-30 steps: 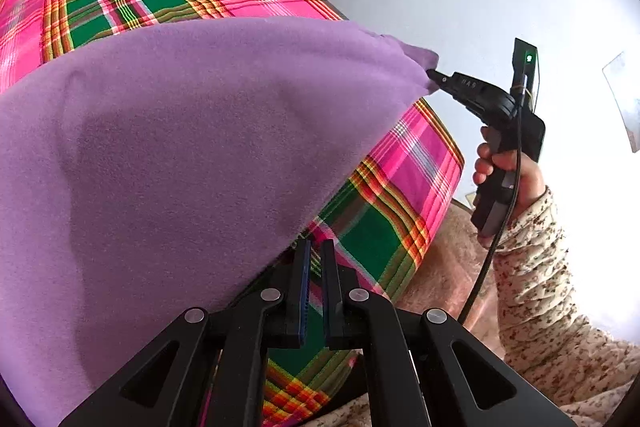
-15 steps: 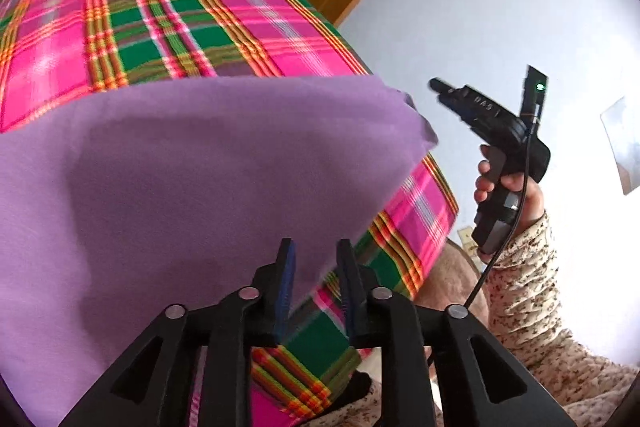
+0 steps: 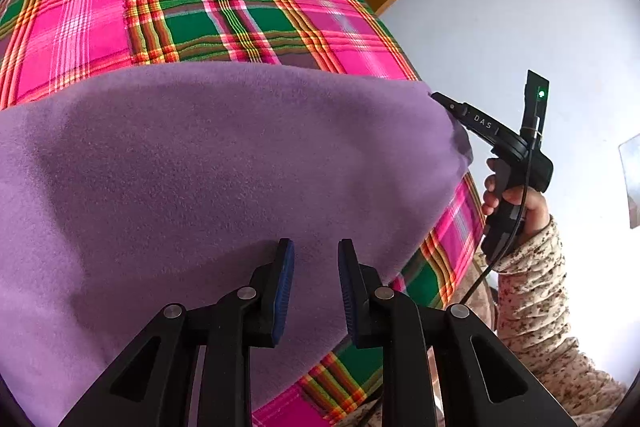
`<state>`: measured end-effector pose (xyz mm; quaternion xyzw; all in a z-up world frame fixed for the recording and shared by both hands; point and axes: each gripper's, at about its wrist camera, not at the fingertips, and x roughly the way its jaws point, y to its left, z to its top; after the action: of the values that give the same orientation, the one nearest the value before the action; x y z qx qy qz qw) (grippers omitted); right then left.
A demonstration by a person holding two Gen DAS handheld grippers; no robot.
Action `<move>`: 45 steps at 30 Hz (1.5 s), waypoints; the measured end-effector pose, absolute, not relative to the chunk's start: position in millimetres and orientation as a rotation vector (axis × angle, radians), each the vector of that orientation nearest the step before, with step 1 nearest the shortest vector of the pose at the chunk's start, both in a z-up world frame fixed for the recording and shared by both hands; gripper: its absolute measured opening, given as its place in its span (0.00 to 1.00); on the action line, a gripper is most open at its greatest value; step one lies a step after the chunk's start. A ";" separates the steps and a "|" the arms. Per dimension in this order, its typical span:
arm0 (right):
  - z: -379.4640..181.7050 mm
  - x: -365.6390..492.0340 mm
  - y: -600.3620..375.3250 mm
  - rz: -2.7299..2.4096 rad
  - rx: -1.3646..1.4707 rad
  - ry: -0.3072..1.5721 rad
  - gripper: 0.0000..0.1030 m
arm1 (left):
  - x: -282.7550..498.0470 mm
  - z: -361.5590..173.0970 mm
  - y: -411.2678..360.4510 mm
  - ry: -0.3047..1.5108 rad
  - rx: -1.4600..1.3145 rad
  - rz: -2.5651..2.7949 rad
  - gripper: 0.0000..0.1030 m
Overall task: Fold clothes
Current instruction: 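Lower the corner onto the garment and open the right gripper, then move both grippers to the opposite edge of the lavender garment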
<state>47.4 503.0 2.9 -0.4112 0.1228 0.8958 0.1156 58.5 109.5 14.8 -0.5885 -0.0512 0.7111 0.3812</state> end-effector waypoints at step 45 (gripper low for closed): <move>10.6 92.9 346.7 2.651 -1.186 0.092 0.37 | 57.6 25.5 -86.5 -0.482 -1.500 2.077 0.25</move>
<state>92.9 346.7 10.6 -0.4052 0.0313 0.9060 0.1179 57.6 -86.5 25.5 -0.5550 -0.1784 0.7683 0.2643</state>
